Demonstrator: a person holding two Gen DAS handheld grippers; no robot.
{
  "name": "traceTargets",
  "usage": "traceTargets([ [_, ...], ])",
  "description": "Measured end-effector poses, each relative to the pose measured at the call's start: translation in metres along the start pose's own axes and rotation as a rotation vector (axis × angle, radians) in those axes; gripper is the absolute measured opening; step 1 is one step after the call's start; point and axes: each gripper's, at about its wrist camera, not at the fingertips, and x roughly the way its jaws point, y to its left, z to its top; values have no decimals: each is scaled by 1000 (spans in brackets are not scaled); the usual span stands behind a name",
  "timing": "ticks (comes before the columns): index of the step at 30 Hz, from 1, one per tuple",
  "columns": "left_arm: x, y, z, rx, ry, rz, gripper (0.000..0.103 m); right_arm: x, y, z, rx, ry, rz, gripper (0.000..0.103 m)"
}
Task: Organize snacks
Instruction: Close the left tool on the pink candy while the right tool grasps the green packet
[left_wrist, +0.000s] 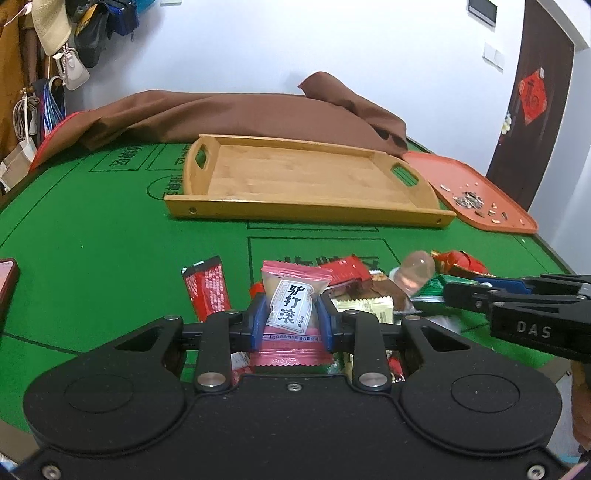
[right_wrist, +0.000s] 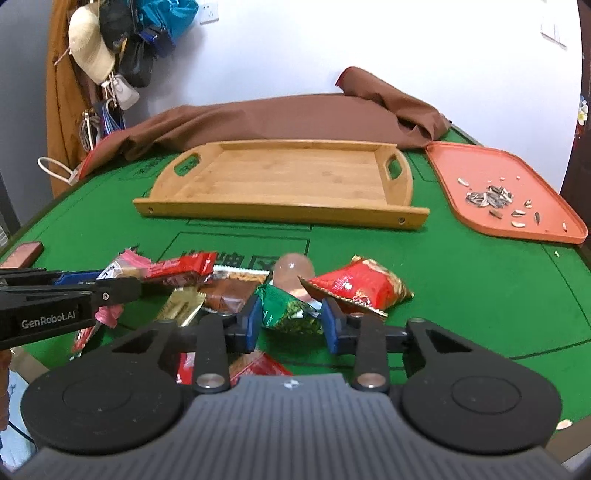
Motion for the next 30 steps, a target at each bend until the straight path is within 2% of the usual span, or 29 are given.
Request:
traceTargets([
  [6,-1,3,4,0,-7,-3,27,3,-6,2,34,24,17,38],
  [11,-1,5,8,7,-18,8,27,-5,-8,8,38,7,26,37],
  [12,-1,5,8,6,-21,11,27,-6,-8,8,34,10,25,38],
  [14,-1,6,8,-1,-17,11,27,-4,-8,5,28,26,27,49],
  [15,0,7,8,-4,-14,10,27,-3,-9,3,39,32,29,49],
  [17,2,7,8,-8,-5,11,27,2,-9,-1,50,49,27,60],
  [23,4,10,6,-13,7,11,27,12,-3,-8,48,50,1,63],
  [27,7,9,5,-15,11,11,27,20,4,-9,41,20,-22,71],
  [30,9,8,5,-14,14,8,27,25,12,-11,14,3,-46,72],
])
